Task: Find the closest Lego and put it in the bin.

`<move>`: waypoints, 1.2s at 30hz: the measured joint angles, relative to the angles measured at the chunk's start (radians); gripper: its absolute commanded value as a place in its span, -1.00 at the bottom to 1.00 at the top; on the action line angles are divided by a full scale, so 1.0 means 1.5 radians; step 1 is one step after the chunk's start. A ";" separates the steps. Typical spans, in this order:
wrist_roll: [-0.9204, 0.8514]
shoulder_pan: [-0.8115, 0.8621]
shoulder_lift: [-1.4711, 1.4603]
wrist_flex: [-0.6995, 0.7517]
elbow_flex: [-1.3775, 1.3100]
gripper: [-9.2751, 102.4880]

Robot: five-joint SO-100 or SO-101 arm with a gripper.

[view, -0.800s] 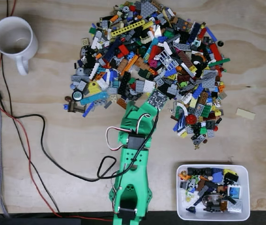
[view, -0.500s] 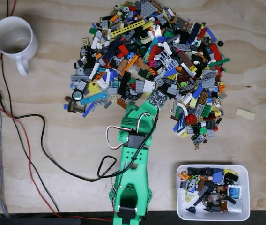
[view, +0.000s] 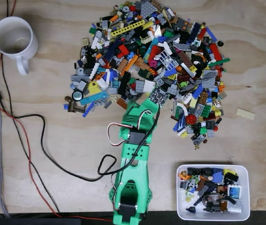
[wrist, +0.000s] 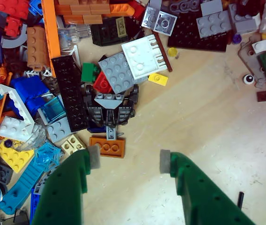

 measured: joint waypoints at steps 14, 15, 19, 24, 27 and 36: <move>0.089 0.029 -0.135 -0.040 -0.019 -0.48; 0.115 0.033 -0.174 -0.042 -0.036 -0.48; 0.222 0.044 -0.369 -0.043 -0.152 -0.50; 0.304 0.051 -0.578 -0.036 -0.313 -0.53; 0.325 0.055 -0.664 -0.037 -0.389 -0.53; 0.335 0.085 -0.777 -0.066 -0.513 -0.52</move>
